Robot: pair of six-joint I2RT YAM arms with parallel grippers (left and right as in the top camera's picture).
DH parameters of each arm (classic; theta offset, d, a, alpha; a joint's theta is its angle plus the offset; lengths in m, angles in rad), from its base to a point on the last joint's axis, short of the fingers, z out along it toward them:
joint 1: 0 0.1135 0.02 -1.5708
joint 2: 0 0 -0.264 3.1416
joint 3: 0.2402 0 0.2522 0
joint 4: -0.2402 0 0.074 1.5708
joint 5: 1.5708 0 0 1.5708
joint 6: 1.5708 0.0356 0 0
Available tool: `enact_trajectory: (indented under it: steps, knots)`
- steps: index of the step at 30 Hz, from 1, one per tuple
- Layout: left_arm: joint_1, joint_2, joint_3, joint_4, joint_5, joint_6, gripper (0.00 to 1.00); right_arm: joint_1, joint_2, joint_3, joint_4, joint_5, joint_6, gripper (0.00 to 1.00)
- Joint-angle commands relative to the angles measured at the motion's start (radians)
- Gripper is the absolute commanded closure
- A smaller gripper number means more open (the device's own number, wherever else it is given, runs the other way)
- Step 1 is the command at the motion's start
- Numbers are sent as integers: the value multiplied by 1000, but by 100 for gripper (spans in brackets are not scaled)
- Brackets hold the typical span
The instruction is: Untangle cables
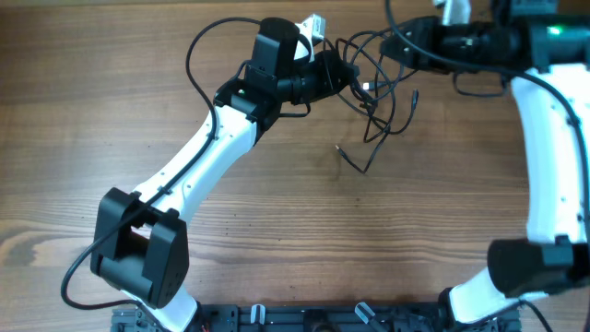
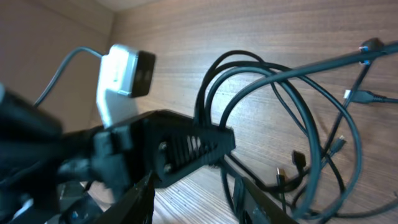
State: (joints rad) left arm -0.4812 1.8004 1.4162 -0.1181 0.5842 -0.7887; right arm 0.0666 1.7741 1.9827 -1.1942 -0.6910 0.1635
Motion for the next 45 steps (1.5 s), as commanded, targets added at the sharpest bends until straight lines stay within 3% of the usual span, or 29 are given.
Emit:
enact_trajectory:
  steps: [1,15,21,31,32,36,40,45]
  knots:
    - [7,-41,11,10,45,-32,96,26,74,5,32,27,45,58]
    - [-1,-41,11,10,56,-36,96,104,185,5,132,174,153,59]
    - [-1,-41,11,12,71,-70,96,117,188,5,135,251,179,81]
    - [-1,-41,11,86,167,-83,96,117,201,5,140,251,177,85]
    - [-1,-41,11,85,166,-79,94,117,201,5,147,251,177,96]
    - [3,-40,11,48,126,-79,74,115,196,5,142,250,176,96]
    - [3,-40,11,-62,-5,-79,75,108,164,5,130,239,150,96]
    - [3,-40,11,-89,-46,-79,75,108,110,5,117,205,124,96]
